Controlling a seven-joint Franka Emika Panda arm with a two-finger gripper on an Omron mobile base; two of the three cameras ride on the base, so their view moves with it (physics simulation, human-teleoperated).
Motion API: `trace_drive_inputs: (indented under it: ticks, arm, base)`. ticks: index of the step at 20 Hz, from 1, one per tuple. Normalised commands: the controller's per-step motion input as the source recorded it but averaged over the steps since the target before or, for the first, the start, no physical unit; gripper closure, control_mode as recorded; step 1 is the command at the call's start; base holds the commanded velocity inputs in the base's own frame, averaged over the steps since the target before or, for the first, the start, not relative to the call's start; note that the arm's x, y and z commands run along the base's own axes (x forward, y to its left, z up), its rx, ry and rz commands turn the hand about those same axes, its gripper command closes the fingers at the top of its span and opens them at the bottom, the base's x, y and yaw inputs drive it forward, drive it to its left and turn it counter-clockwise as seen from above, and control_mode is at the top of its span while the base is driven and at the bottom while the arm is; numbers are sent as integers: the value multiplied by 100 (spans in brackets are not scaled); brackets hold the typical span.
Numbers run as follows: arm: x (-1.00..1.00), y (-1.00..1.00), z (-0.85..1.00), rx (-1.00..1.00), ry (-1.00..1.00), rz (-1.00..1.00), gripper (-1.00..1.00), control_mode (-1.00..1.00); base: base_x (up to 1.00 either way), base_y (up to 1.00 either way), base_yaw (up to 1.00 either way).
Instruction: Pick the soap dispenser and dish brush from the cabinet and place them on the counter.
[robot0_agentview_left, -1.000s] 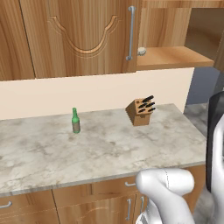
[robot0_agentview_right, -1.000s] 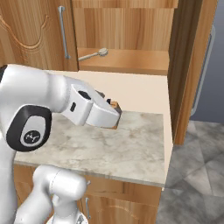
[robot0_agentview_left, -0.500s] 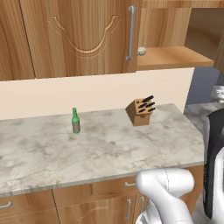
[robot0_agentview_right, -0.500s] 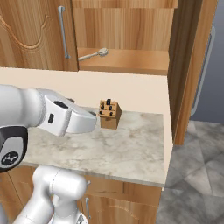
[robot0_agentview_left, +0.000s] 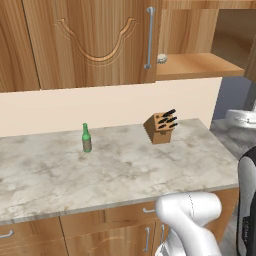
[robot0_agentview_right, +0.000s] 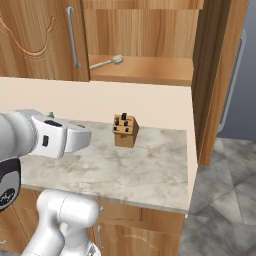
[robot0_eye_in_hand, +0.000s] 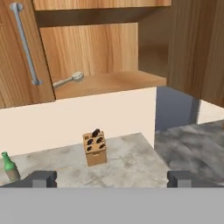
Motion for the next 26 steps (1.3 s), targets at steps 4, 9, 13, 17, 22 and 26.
trace_drive_inputs:
  ticks: [4,9,13,17,22,26]
  arm:
    - [0,52,-1,0,-14,28,-100,-100]
    - [0,46,0,0,-21,25,-100,-100]
    - [0,41,1,0,-24,22,-100,-100]
    - [0,37,4,0,-25,20,-100,-100]
    - [0,32,2,0,-30,14,-100,-100]
    - [0,28,0,0,-28,5,-100,-100]
  base:
    - [0,0,0]
    - [0,0,0]
    - [0,0,0]
    - [0,0,0]
    - [0,0,0]
    - [0,0,0]
